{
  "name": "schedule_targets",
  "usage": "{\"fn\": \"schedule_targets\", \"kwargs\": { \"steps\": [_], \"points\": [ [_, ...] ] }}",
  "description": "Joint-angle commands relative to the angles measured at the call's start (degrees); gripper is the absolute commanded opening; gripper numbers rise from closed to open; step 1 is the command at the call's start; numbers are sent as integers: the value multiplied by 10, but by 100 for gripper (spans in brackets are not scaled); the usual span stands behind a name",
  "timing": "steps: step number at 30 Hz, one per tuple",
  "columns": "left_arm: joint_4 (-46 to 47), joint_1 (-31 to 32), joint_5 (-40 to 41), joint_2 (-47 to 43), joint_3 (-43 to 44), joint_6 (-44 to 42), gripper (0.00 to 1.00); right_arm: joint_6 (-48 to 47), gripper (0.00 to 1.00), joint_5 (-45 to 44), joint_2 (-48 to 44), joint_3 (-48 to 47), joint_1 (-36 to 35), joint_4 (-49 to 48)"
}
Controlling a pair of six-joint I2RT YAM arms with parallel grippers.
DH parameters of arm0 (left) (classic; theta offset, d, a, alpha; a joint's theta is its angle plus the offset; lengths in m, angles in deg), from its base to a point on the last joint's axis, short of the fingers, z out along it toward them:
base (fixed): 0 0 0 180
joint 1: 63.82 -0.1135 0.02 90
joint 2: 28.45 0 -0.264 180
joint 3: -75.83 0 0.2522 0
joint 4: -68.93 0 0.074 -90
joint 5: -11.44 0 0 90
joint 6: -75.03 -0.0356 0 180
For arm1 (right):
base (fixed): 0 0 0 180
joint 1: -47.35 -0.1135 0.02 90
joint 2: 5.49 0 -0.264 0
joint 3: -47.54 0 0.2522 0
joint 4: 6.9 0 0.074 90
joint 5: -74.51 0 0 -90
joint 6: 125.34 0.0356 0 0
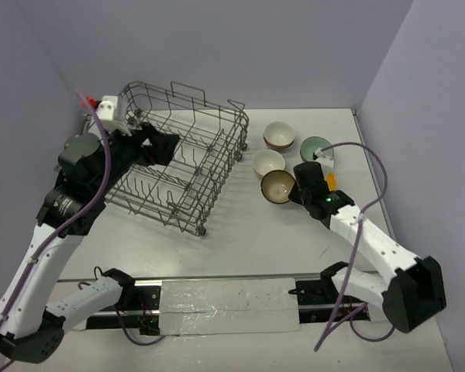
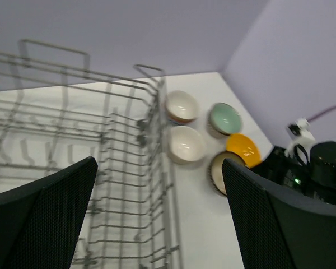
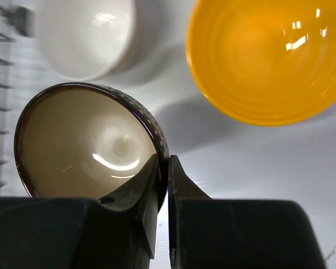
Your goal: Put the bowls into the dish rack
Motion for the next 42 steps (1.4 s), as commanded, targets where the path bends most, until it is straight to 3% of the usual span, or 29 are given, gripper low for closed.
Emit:
{"fn": "schedule_targets", "kwargs": {
  "steps": [1,5,11,27,35,39,42],
  "points": [
    [-31,80,-1,62,60,18,99,-55,0,-20,-81,-51,-23,-50],
    [-37,221,111,147,137,18,99,-97,0,-25,-122,-103,-47,-44],
    [-72,310,198,297,248,5,98,-121,0,-46,-138,-140,-55,-40],
    [-114,357,263,502,377,16,68,-111,0,-35,-166,-141,-58,-39],
    [-135,363,300,533,405,21,50,-105,0,-39,-168,-138,-59,-38],
    [-141,367,317,539,412,19,45,-105,0,-39,-168,-134,-60,-39],
    [-141,368,320,534,410,19,48,-105,0,-40,-166,-133,-60,-39]
  ]
}}
